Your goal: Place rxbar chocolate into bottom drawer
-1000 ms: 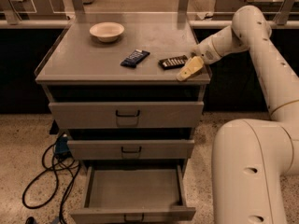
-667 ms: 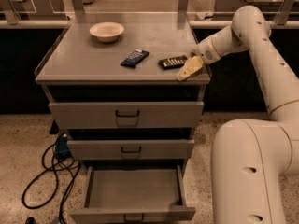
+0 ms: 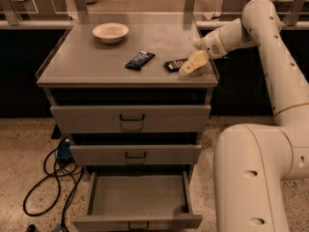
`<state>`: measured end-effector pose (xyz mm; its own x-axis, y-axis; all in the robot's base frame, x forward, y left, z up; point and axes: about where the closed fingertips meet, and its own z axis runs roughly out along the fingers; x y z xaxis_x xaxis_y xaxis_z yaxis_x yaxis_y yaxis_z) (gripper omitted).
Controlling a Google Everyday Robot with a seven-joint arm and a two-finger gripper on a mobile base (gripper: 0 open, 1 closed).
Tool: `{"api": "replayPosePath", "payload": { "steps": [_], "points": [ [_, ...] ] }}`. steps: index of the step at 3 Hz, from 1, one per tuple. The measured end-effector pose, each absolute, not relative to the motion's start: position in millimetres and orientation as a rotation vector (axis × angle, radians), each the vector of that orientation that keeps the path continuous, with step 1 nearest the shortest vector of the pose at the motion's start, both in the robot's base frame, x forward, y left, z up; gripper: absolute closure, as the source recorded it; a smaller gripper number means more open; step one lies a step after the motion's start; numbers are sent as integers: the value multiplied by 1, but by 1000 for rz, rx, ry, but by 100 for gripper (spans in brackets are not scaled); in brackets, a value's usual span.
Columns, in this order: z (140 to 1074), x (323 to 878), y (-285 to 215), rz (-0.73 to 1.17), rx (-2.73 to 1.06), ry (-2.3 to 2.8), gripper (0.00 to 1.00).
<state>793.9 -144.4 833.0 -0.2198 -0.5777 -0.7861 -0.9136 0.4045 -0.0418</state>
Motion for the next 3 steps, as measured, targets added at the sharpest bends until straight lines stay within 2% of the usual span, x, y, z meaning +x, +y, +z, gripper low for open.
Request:
{"api": "replayPosePath", "payload": {
  "steps": [2,3],
  "points": [
    [826,807,-132,596,-1244,1911,0],
    [826,807,-132,596,-1244,1911,19]
  ]
}}
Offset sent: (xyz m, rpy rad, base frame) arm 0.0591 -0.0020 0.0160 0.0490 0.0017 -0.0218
